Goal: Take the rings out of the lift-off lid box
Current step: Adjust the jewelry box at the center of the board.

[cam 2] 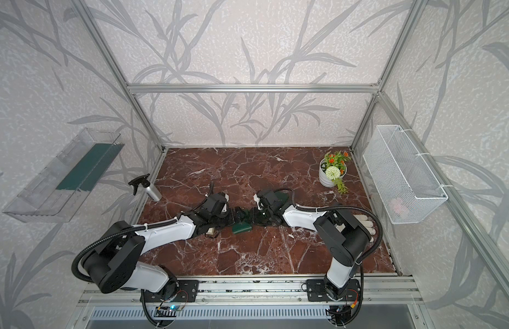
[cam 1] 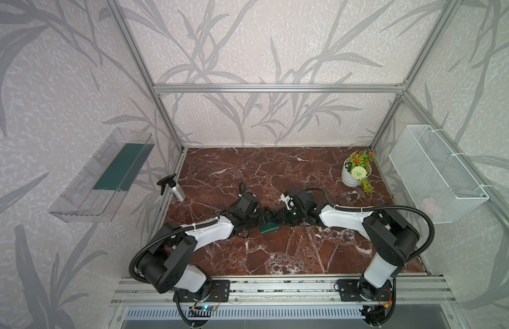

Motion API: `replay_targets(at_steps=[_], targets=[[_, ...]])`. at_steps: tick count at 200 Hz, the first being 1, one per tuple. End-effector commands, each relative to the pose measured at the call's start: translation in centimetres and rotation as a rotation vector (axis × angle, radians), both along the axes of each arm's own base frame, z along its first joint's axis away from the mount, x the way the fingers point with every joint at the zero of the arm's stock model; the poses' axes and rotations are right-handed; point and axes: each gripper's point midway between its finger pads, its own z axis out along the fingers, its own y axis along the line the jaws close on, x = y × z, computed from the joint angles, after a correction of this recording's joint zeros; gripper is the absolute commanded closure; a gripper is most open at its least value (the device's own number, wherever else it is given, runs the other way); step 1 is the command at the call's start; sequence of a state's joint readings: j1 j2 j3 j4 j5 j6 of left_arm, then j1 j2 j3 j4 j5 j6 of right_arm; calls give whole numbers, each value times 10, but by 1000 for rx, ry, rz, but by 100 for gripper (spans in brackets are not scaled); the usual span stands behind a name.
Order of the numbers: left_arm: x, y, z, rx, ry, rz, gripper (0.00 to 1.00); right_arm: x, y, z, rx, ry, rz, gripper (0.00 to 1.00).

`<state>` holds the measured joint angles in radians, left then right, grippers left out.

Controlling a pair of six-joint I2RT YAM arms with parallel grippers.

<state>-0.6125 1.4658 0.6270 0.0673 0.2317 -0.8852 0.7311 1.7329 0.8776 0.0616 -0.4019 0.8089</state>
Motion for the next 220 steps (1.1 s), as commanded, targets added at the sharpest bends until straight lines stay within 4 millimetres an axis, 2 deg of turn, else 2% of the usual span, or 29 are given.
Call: replay_targets(at_steps=[1,31,107,154,189,220], targets=[[-2,-9,2,-56,15,-3,9,-10,-19,-29,-94,61,-26,57],[-2,-11,7,-77,16,-3,10,-10,-15,-27,-72,58,-11,48],[0,-15,18,-105,7,-5,10,-13,-1,-24,-30,49,44,47],[4,-20,23,-102,3,-22,10,-10,5,-25,-39,43,65,49],[7,-25,27,-118,2,-33,10,-10,8,-25,-36,46,75,58],[10,-28,37,-120,-8,-42,10,-10,8,-26,-38,45,78,60]])
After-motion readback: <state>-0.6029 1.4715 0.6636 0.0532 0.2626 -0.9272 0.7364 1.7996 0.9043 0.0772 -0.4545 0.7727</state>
